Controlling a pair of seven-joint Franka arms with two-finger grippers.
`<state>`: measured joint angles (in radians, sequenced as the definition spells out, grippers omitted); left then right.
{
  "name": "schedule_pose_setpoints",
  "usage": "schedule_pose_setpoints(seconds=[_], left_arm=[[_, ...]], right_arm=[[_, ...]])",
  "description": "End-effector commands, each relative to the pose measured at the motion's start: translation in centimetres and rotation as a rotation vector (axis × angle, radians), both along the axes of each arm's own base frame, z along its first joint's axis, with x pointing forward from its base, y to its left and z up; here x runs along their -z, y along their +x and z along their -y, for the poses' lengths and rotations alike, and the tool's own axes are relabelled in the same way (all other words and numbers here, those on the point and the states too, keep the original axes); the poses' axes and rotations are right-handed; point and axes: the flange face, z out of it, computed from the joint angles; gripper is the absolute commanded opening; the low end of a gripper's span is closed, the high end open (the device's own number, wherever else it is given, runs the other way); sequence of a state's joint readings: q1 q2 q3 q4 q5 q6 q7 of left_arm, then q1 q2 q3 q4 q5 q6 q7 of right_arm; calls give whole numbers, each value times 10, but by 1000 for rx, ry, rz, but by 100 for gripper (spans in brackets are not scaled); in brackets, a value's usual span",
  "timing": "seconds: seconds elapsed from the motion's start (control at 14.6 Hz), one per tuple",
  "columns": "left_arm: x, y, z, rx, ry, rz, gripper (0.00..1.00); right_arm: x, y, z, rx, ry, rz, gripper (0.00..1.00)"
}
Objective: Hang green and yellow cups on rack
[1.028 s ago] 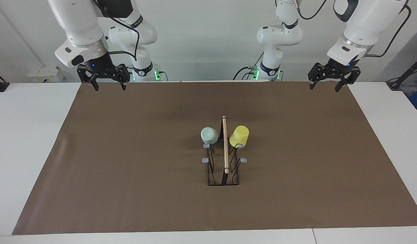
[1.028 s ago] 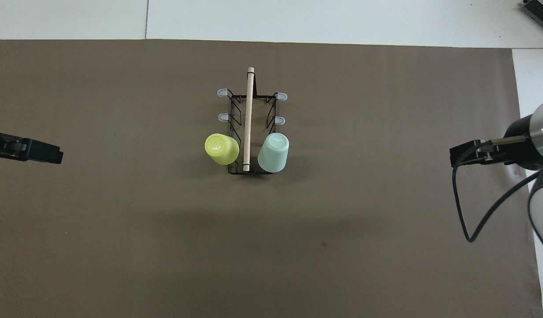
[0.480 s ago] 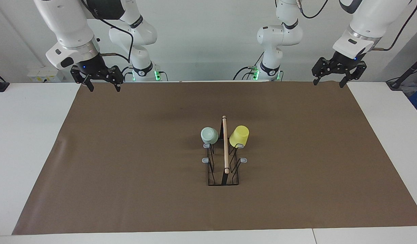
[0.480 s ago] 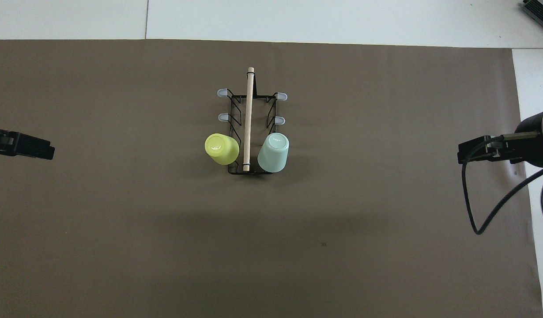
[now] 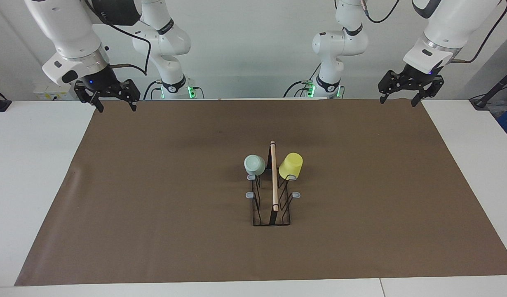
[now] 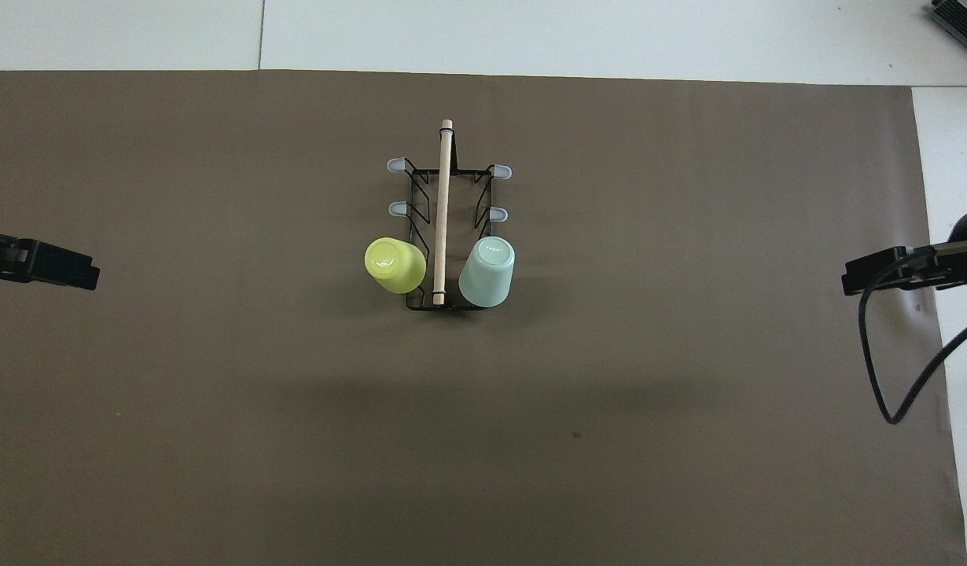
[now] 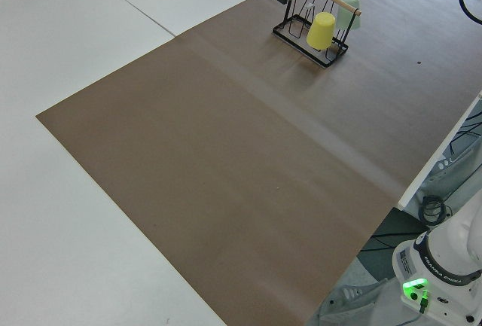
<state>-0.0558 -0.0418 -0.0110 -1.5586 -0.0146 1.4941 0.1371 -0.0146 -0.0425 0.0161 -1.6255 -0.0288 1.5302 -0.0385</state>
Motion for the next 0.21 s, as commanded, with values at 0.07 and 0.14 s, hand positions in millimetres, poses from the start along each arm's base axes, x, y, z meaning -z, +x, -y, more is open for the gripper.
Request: schedule_pose_setpoints(seconds=[0.07,0.14], left_arm=[[2,-2,-3,-6,6,-18,100],[2,-2,-2,-5,5,-17,100]], right_arm=[[1,-1,-1,-10,-2,-10,100],[2,-1,-1,-10,5,-13,100]])
